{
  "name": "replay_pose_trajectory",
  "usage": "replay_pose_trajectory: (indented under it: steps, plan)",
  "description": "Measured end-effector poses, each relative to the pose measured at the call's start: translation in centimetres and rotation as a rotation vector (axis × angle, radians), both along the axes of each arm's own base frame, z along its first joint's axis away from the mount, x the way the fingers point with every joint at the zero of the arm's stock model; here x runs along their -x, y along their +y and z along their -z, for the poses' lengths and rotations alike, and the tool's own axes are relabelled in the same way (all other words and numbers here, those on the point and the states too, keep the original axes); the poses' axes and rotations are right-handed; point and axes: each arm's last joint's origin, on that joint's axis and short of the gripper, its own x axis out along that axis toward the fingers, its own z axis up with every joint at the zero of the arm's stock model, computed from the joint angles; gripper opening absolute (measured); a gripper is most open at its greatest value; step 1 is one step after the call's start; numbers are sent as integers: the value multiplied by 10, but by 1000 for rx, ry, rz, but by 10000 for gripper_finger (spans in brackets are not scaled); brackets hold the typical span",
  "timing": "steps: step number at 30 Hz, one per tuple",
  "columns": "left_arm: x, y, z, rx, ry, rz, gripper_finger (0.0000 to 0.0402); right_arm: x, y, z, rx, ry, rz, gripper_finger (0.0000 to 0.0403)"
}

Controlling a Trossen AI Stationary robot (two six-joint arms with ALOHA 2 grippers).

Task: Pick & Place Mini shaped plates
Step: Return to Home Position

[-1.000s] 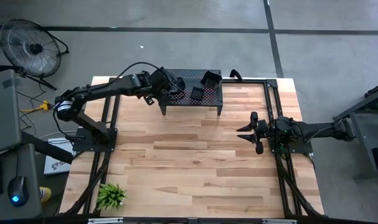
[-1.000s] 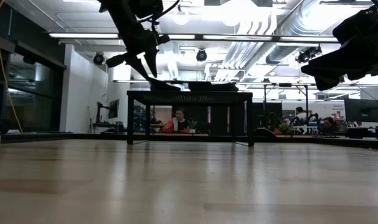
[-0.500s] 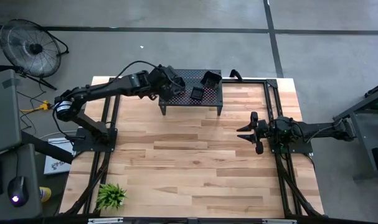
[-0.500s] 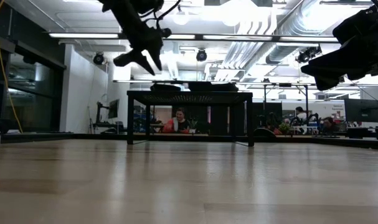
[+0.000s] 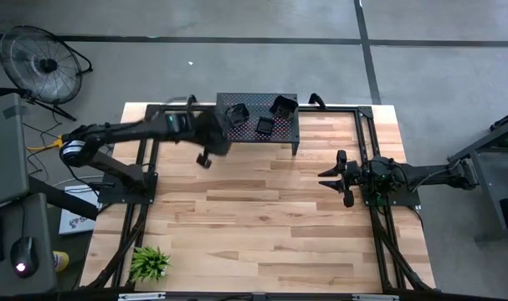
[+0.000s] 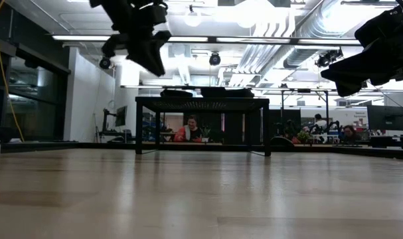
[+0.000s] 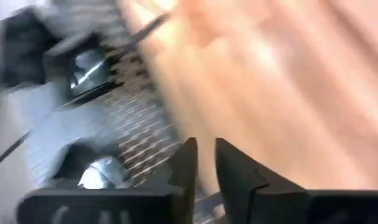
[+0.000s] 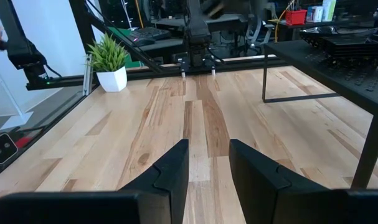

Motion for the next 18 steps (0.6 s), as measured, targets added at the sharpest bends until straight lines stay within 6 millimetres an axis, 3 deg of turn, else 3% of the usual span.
replay_pose_trajectory:
  steps: [4, 10, 18]
  plan:
    - [-1, -29, 27, -1, -6, 39, 10, 0, 0, 0, 1, 0, -1, 110]
    - [7, -63, 57, 18, -185, 105, 10, 0, 0, 0, 0, 0, 0, 110]
    - [40, -73, 98, 37, -299, 151, 2, 0, 0, 0, 0, 0, 0, 110]
